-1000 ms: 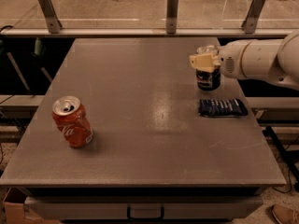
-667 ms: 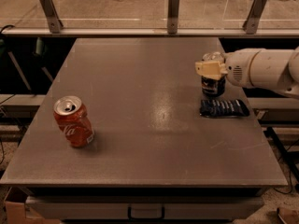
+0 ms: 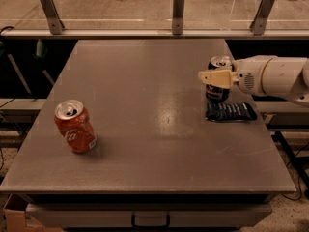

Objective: Move pepsi can near rxbar blueberry

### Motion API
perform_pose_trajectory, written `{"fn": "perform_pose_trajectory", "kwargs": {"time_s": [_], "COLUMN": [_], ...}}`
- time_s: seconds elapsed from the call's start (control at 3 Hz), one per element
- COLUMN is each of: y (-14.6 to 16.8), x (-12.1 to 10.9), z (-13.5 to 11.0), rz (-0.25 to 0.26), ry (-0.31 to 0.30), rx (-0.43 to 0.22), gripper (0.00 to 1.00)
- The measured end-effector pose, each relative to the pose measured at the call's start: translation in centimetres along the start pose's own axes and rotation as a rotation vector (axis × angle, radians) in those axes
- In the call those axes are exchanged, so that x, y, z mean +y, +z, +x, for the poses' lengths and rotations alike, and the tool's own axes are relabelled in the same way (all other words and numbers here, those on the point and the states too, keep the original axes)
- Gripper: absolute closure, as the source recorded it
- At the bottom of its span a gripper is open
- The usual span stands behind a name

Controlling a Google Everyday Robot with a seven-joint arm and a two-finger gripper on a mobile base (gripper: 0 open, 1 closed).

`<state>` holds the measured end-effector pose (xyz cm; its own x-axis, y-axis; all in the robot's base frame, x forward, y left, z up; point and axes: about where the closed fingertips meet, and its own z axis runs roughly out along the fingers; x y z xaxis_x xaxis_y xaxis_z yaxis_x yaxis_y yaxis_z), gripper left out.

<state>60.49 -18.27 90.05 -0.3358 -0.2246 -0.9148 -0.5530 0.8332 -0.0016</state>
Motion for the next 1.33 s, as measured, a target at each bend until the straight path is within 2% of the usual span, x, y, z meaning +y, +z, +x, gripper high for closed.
{"fn": "perform_pose_trajectory", "kwargs": {"time_s": [0.33,0.67,1.0,1.33], "y": [-0.2,-2.6,-8.1,-15.8], "x": [-1.0,-3.2,-5.8,-7.9], "z": [1.5,2.7,2.7,0.7], "rz": [0.002,0.036,0.099,0.146], "ry": [-0.007,-0.037,-0.098,-0.198], "rx": [-0.006,-0.023,-0.058,-0.130], "gripper": [0.00,0.00,0.00,0.00]}}
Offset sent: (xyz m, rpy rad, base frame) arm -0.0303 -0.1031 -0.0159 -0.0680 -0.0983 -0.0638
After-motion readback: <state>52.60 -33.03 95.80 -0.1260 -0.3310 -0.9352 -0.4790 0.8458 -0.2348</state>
